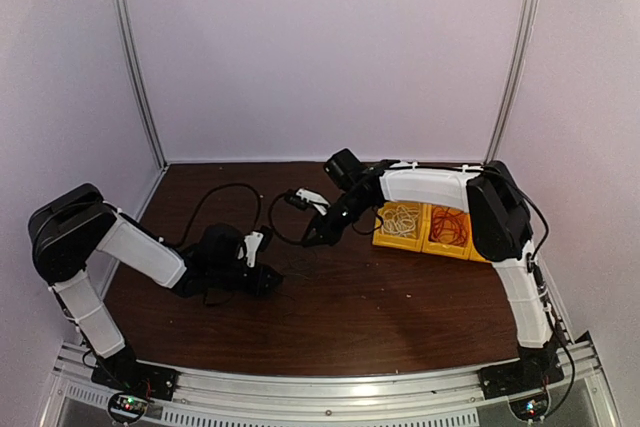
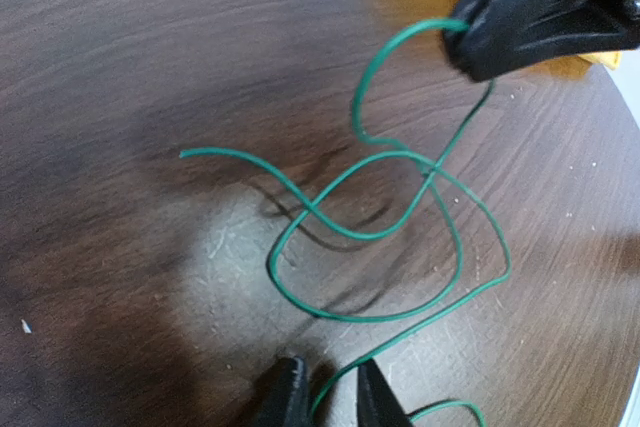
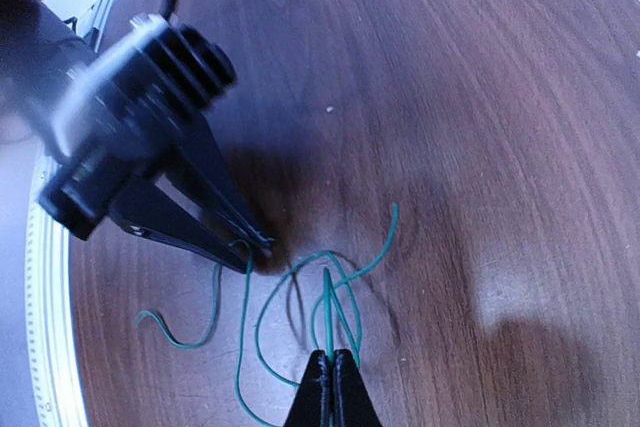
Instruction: Untangle the cables
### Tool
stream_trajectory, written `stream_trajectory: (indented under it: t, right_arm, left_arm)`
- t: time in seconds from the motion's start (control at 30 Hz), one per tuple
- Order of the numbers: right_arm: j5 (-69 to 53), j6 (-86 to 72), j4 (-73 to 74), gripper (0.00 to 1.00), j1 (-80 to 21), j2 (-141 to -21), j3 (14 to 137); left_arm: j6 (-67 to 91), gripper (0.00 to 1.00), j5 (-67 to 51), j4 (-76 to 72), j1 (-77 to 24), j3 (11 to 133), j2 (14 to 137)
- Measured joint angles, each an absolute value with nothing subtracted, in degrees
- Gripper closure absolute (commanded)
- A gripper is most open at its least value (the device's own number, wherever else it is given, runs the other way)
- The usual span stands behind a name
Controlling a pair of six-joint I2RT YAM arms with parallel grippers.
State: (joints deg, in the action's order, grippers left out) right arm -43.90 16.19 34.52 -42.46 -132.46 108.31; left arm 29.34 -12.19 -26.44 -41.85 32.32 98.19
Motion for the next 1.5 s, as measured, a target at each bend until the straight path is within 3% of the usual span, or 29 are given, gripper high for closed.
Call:
stream_trajectory:
  t: [0.17,0.6,0.73,0.87,1.1,1.5]
  right_arm:
    - [-43.9,16.3,37.1,1.00,-42.4,-126.1,109.3]
    - [-44.1,16.3,38.7,1.00,-35.6,-107.4,113.4]
    - [-43.5,16.1,39.2,1.00,-31.6,-104.4,113.3]
    - [-42.4,16.1,39.3,1.00,-27.4,-101.1,112.2]
    - [-40.8,16.3,40.4,1.00,-18.5,-92.5,107.9]
    - [-34.2,17.8,43.7,1.00,-4.4,-82.3,105.5]
  left_arm:
    - [28.4,1.00,-12.8,-28.1,-41.8,32.7,99.9]
    - [27.5,1.00,-13.1,-29.6,-41.8,33.0,100.9]
    - [27.0,0.70,-14.0,-29.9,-41.8,33.1,100.9]
    - [26.0,0.59,-15.7,-29.3,-42.2,33.1,99.6]
    - [24.1,0.57,-16.9,-29.3,-42.5,32.9,94.0]
    - [23.4,0.58,-14.1,-27.4,-42.5,37.2,96.4]
